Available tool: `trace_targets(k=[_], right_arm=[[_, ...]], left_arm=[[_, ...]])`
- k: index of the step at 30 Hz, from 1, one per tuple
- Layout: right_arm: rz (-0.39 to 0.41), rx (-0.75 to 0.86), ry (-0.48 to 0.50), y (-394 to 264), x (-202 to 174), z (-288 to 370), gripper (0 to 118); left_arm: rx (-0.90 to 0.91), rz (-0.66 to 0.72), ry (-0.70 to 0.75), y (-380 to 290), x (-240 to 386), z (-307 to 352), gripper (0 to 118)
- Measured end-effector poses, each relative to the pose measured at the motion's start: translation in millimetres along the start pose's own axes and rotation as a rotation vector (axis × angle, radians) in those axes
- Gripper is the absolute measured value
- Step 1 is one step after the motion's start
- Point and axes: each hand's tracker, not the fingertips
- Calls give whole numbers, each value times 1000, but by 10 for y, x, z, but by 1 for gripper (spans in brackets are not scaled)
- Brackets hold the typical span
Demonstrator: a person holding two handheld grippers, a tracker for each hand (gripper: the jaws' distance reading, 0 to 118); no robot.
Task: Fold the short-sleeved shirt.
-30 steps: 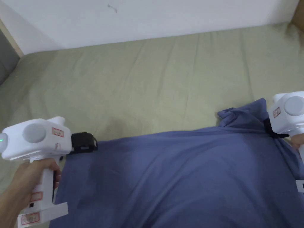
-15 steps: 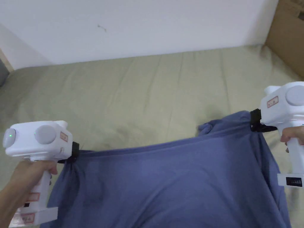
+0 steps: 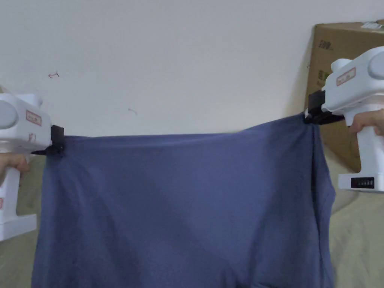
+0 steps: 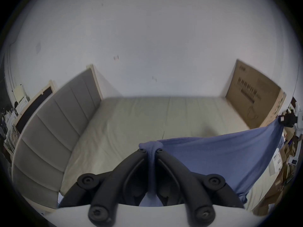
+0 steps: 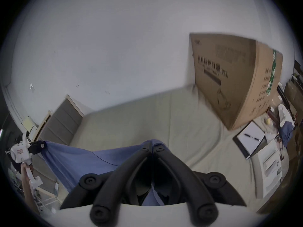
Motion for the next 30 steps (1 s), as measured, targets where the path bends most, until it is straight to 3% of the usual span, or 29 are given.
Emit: trace_targets(k=[12,15,19,25,30], right_arm=[[15,213,-14,1783,-486,902,0],[3,264,-12,1963,-541,1036,0],[46,248,-36,1948,-564,952,0],[57,145,-44,1550,-453,264,0],[70,-14,-69,897,-277,-575,0]], left_arm=[[321,-43,99,1661,179,892,2],[387,-17,105,1802,316,1112,2],[402,-92,131,1918,322,937,2],[266,-97,113,1448,282,152,2],[82,-76,90,548,282,-619,2]])
